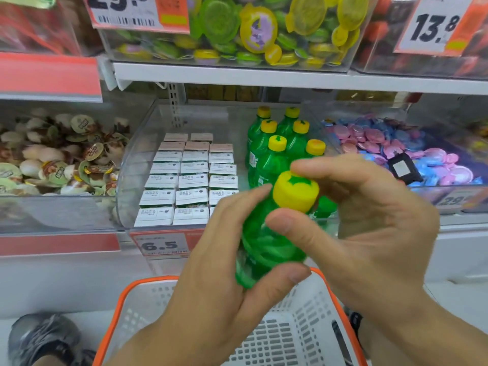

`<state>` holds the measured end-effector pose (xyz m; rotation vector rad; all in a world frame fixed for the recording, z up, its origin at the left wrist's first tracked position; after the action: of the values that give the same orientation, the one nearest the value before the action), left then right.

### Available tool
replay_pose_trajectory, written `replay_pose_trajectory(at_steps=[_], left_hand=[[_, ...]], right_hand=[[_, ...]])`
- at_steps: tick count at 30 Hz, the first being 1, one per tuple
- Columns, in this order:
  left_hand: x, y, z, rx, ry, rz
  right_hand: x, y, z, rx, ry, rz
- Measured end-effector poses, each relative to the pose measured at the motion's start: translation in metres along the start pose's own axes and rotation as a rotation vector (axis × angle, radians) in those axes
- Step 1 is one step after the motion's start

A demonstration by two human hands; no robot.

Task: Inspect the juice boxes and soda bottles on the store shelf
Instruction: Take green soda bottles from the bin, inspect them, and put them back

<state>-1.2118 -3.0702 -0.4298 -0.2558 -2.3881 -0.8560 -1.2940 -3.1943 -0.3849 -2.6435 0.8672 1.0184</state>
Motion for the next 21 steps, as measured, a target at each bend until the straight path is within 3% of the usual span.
replay_pose_trajectory(at_steps=[6,11,14,19,21], left_hand=[[-0.008,-0.014,0.018,-0.143,0.232,0.338],[0.0,-0.026,0.032,-0.08,0.503,0.44],[-0.003,-0.03,0.036,-0.143,0.634,0.471],[-0.023,-0.038,0.037,-0.384,0.596,0.447],[-0.03,-0.04,0.037,-0.364,0.669,0.436]], right_hand=[[0.019,-0.002,0.011,0.064,-0.321,-0.137],[0.042,0.003,0.023,-0.185,-0.731,-0.225],[0.049,0.009,0.029,-0.216,-0.819,-0.221],[0.055,0.013,0.033,-0.32,-0.83,-0.204],[0.06,0.016,0.034,-0.321,-0.843,-0.201]])
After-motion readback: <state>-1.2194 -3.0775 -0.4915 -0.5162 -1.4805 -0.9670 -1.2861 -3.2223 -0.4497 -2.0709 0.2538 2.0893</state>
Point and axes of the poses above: each hand's wrist, its own z-axis away from the middle knuckle, its own y-axis out of the back of the hand, x = y × z, the point moved 3 cm from there along -z, towards the middle knuckle, and after that the axes turned 13 degrees about -z, right-handed, at the moved point
